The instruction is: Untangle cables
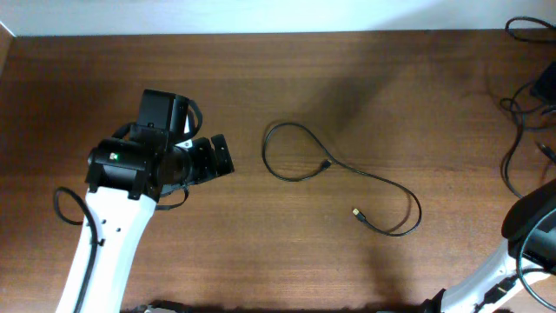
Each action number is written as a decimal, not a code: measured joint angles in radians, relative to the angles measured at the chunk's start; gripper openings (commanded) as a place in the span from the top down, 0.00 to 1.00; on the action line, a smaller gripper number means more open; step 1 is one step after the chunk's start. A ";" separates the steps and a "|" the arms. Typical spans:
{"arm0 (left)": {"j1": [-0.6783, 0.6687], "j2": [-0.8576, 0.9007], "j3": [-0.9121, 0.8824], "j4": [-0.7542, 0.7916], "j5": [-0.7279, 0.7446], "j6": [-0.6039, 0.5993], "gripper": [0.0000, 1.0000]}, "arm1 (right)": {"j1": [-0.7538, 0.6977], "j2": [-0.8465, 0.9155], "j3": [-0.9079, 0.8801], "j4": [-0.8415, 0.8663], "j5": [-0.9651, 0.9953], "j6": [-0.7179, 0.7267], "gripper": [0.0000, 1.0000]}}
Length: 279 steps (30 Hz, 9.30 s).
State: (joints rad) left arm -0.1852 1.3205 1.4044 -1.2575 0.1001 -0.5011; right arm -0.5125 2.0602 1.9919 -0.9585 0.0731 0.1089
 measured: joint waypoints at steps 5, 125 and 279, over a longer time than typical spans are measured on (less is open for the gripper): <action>0.000 0.000 0.000 0.000 0.000 0.000 0.01 | 0.000 0.000 -0.113 -0.008 -0.030 0.000 0.90; 0.000 0.000 0.000 -0.002 0.000 0.000 0.01 | 0.689 -0.135 -0.221 0.695 0.112 -0.778 0.96; -0.002 -1.271 -1.225 1.049 0.072 0.255 0.01 | 0.195 -0.597 -0.221 -0.238 -0.378 0.116 0.01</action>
State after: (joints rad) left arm -0.1871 0.0490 0.1791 -0.2085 0.1719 -0.2459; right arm -0.3176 1.4635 1.7710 -1.1965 -0.3050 0.2245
